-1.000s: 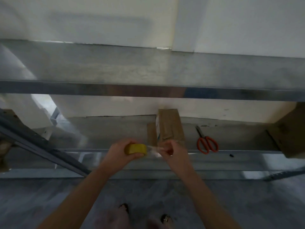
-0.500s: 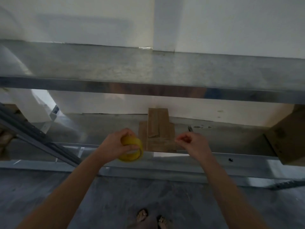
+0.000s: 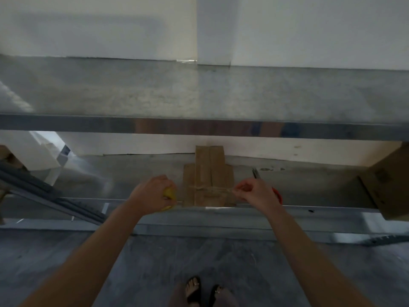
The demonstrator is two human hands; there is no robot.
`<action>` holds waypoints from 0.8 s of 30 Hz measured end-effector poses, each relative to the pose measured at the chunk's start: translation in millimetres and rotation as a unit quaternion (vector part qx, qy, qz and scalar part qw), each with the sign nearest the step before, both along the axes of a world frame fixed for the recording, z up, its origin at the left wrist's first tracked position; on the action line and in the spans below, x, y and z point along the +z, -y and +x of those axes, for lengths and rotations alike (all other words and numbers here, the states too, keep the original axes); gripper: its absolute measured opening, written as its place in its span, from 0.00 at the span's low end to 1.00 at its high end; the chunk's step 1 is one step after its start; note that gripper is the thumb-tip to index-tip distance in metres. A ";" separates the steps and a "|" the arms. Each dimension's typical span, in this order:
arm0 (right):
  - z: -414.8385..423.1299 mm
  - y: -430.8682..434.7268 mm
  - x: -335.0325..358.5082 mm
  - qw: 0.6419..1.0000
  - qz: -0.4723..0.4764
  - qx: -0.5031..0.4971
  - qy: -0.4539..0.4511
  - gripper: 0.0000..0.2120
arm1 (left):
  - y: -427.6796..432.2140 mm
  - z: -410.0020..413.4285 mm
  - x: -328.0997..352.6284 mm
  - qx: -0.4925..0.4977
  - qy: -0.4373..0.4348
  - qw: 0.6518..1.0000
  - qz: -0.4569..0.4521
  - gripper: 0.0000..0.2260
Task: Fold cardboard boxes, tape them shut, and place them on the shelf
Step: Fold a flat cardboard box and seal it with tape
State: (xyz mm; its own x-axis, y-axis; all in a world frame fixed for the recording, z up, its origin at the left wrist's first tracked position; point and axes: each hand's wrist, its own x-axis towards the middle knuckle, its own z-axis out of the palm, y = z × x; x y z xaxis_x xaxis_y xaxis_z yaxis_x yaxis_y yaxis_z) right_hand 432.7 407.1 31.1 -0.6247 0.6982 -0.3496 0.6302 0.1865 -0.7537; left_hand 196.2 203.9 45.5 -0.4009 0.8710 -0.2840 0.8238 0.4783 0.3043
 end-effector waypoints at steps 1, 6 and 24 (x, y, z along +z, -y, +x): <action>-0.3 0.6 -2.6 1.000 -0.008 -0.003 0.004 0.04 | -0.8 -1.9 -3.5 -0.006 0.000 1.000 -0.006 0.17; -3.9 3.2 -20.6 0.995 -0.067 -0.073 -0.029 0.08 | -2.5 -9.7 -18.9 -0.009 0.013 1.000 -0.026 0.18; -31.2 36.9 -67.8 0.940 -0.209 -0.216 -0.164 0.05 | -0.8 2.5 -31.3 0.032 0.086 0.996 0.016 0.23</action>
State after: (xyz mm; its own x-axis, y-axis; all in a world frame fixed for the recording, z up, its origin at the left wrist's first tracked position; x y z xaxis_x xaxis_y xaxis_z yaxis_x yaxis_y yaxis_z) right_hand 401.5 370.2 -36.7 -0.4371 0.7558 -0.4876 0.3005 -0.3882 -0.8712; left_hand 198.7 204.7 14.3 -0.4037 0.8546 -0.3266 0.7259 0.5164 0.4542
